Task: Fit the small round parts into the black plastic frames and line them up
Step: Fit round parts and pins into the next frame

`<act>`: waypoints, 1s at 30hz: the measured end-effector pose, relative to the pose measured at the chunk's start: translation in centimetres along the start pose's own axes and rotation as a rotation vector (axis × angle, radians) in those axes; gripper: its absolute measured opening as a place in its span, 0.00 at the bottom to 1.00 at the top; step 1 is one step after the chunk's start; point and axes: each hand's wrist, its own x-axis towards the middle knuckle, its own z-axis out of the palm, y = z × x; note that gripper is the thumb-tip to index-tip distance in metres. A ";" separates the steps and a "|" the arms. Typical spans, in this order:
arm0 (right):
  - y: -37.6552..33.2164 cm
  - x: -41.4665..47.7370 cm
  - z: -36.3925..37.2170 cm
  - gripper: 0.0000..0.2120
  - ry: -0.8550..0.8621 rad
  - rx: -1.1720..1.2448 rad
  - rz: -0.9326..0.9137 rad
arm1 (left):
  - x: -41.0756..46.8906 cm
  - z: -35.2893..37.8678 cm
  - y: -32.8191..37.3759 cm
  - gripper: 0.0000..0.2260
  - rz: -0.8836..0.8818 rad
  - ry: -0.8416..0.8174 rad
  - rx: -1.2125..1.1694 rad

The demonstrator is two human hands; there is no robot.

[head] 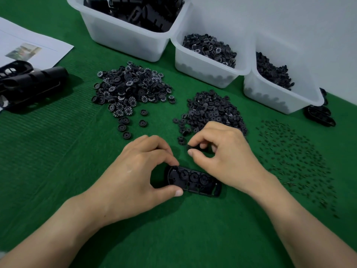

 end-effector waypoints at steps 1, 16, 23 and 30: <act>0.3 -0.5 -0.5 0.02 -0.002 0.034 -0.006 | 0.0 0.0 0.0 0.20 0.001 -0.001 -0.002; 0.7 -5.2 -0.8 0.05 0.030 -0.111 -0.195 | 0.0 0.1 -0.1 0.22 0.014 0.000 0.022; 1.1 -5.3 -1.3 0.08 -0.007 0.053 -0.115 | 0.1 0.0 0.0 0.20 0.015 -0.001 0.030; 2.8 -6.0 -3.7 0.10 0.147 0.217 0.033 | 0.2 0.0 0.7 0.21 0.030 -0.031 0.075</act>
